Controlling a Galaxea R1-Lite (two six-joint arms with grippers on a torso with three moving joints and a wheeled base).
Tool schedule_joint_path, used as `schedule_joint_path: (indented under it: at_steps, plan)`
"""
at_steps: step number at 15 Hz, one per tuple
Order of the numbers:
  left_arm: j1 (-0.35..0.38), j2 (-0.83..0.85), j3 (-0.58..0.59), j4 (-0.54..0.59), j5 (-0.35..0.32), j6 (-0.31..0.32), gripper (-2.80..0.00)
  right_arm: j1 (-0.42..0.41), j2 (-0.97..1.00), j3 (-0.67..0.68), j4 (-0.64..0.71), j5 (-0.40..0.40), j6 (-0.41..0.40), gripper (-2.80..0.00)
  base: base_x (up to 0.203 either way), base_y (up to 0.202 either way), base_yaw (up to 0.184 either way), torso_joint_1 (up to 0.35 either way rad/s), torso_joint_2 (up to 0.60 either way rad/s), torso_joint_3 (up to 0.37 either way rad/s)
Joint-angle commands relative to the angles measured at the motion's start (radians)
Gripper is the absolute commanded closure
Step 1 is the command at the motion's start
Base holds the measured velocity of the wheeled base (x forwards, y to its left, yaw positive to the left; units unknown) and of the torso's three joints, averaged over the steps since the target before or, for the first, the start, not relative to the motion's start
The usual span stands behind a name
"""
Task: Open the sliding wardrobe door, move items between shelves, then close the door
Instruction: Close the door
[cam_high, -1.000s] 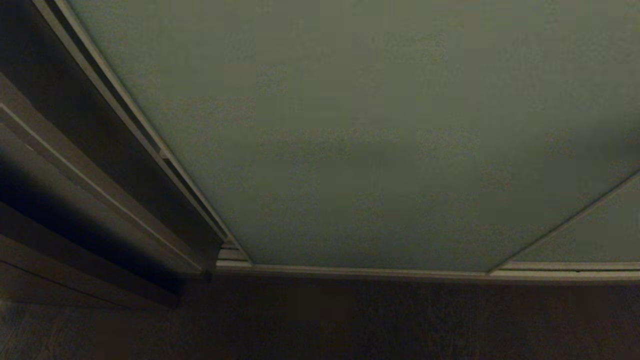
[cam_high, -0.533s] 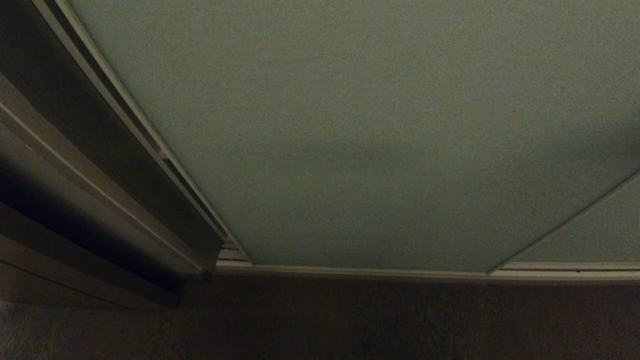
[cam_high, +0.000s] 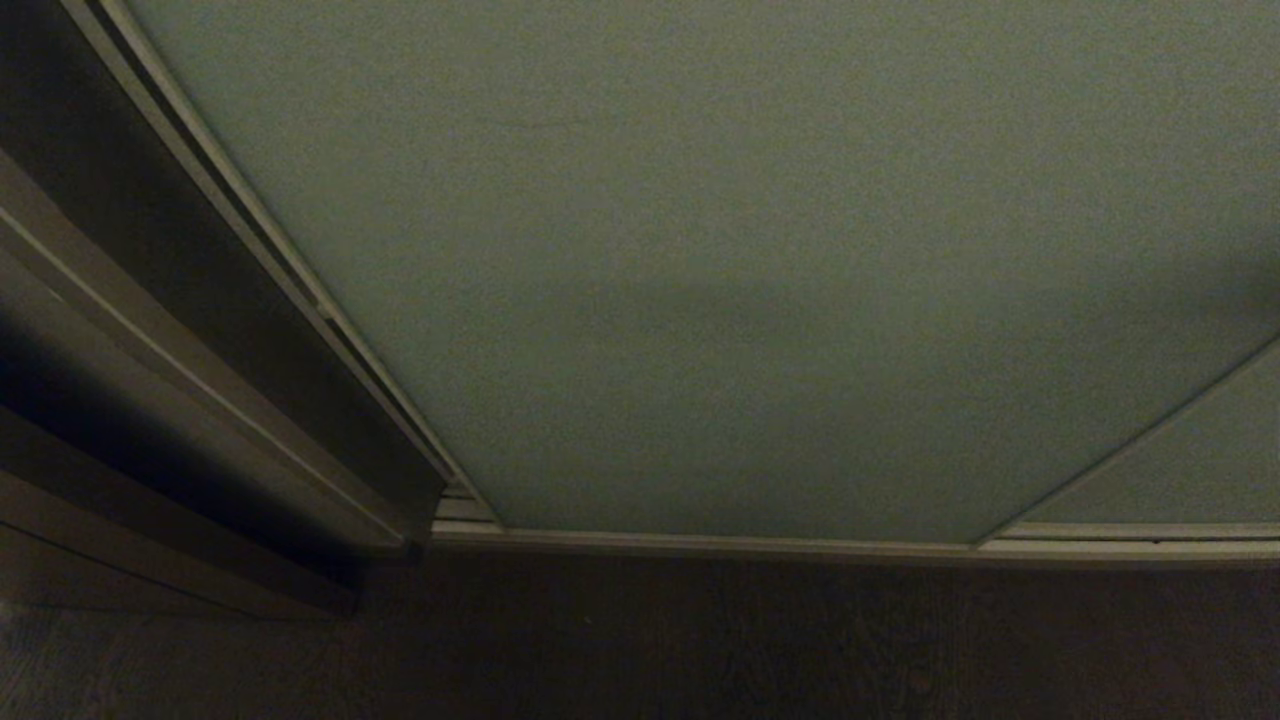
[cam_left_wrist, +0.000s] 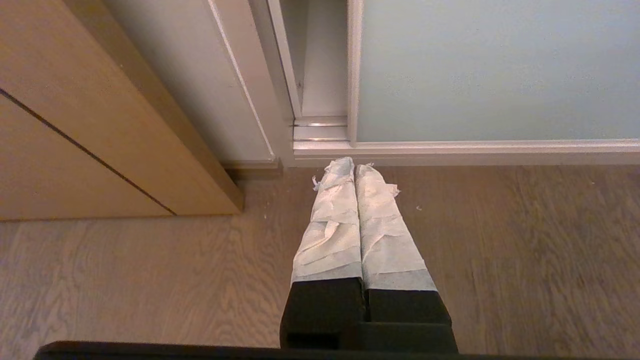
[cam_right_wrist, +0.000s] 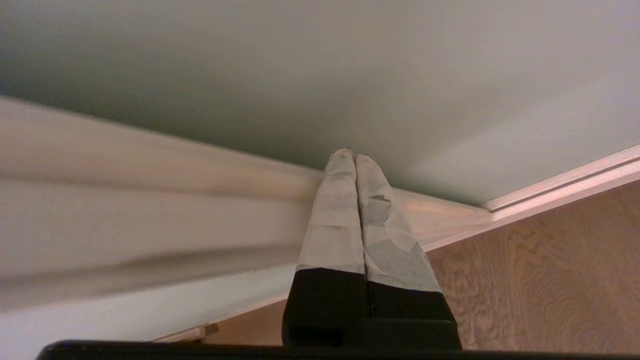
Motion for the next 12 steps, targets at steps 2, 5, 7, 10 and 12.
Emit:
schedule_joint_path:
  at_steps: [2, 5, 7, 10, 12]
  plan:
    - [0.0, 0.002, 0.0, 0.0, 0.0, 0.001, 0.0, 0.021, -0.05, 0.036, 0.002, 0.01, 0.0, 0.0, 0.0, 0.0, 0.0, 0.0, 0.0, 0.0]
    - [0.0, 0.002, 0.0, 0.0, 0.0, 0.001, 0.0, 0.036, -0.094, 0.085, 0.003, 0.01, -0.001, 0.0, 0.0, 0.0, 0.0, 0.0, 0.0, 0.0]
    - [0.0, 0.0, 0.0, 0.0, 0.0, 0.001, 0.0, 0.041, -0.11, 0.109, 0.002, 0.01, -0.001, 0.0, 0.0, 0.0, 0.0, 0.0, 0.0, 0.0]
    - [0.0, 0.0, 0.0, 0.0, 0.0, 0.001, 0.0, 0.056, -0.121, 0.134, 0.001, 0.01, -0.002, 0.0, 0.0, 0.0, 0.0, 0.0, 0.0, 0.0]
    - [0.0, 0.001, 0.0, 0.0, 0.0, 0.001, 0.0, 0.061, -0.125, 0.149, 0.001, 0.01, -0.003, 0.0, 0.0, 0.0, 0.0, 0.0, 0.0, 0.0]
